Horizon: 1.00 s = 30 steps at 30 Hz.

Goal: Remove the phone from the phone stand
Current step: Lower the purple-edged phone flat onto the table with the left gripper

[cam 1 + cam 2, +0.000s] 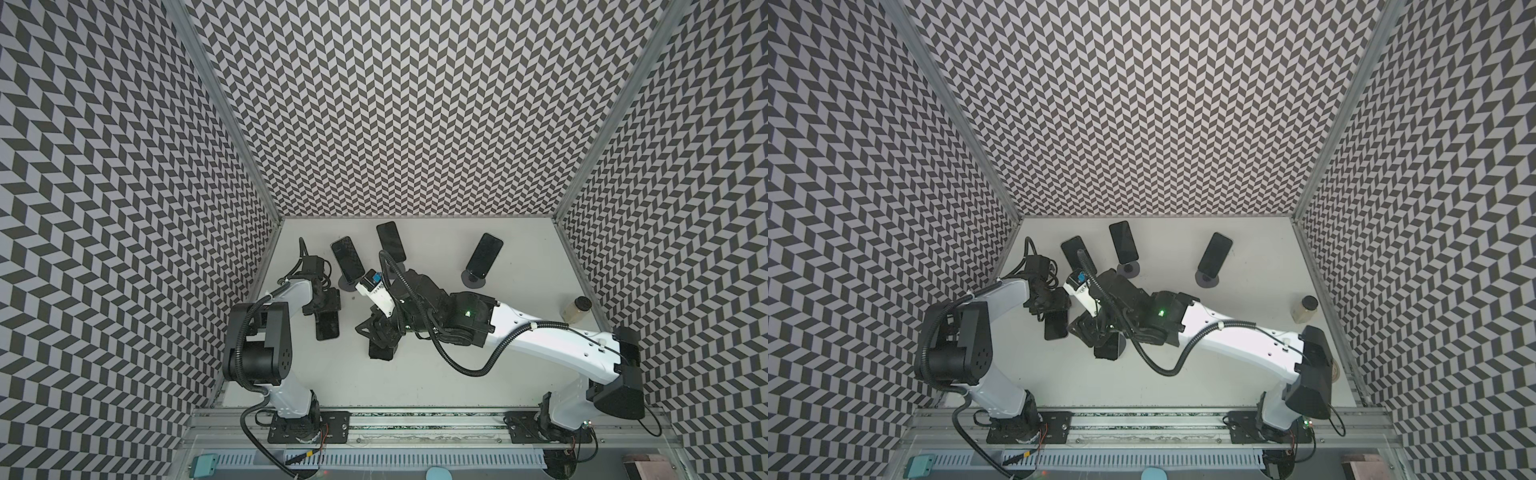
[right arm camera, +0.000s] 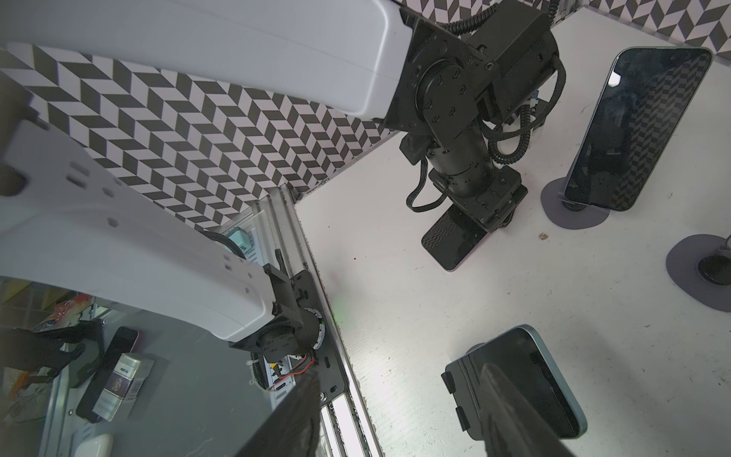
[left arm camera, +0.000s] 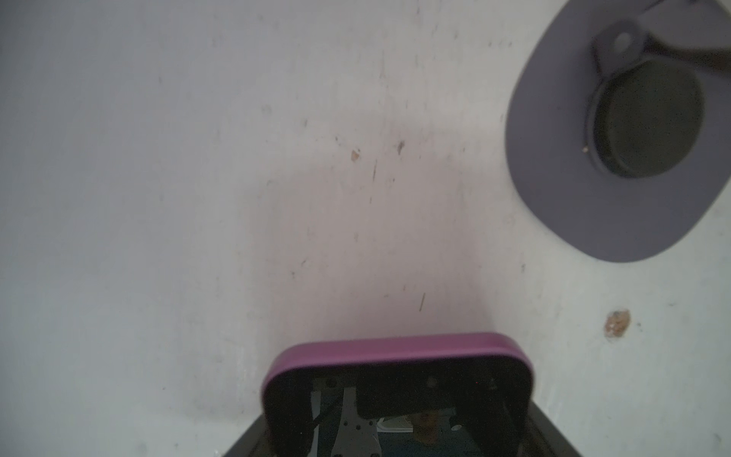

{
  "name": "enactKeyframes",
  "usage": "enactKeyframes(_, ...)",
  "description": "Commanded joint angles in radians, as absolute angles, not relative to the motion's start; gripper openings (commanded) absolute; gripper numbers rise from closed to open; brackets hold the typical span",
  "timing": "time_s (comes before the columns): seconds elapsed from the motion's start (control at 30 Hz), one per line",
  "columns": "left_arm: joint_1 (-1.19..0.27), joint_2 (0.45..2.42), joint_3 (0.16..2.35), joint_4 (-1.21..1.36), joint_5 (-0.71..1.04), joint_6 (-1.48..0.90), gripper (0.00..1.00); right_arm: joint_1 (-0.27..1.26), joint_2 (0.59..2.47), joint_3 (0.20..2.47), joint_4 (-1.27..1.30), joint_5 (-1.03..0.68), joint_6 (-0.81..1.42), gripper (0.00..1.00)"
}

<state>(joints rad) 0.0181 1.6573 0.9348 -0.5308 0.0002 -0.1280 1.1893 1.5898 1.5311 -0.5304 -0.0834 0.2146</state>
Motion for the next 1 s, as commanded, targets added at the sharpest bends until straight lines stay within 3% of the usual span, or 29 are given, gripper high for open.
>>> enactKeyframes(0.0, 0.034, 1.667, 0.956, -0.569, -0.027, -0.114, 0.59, 1.198, 1.561, 1.542, -0.508, -0.087, 0.195, 0.63)
enactKeyframes(0.43, 0.064, 1.63, 0.96, -0.6, -0.055, -0.121, 0.6, 1.197, 1.536, 1.519, -0.5, -0.084, 0.196, 0.63)
enactKeyframes(0.63, 0.074, 1.638, 0.965, -0.612, -0.059, -0.121, 0.7, 1.197, 1.523, 1.51, -0.494, -0.084, 0.198, 0.63)
enactKeyframes(0.97, 0.072, 1.657, 0.971, -0.618, -0.073, -0.127, 0.78, 1.198, 1.497, 1.489, -0.49, -0.071, 0.202, 0.63)
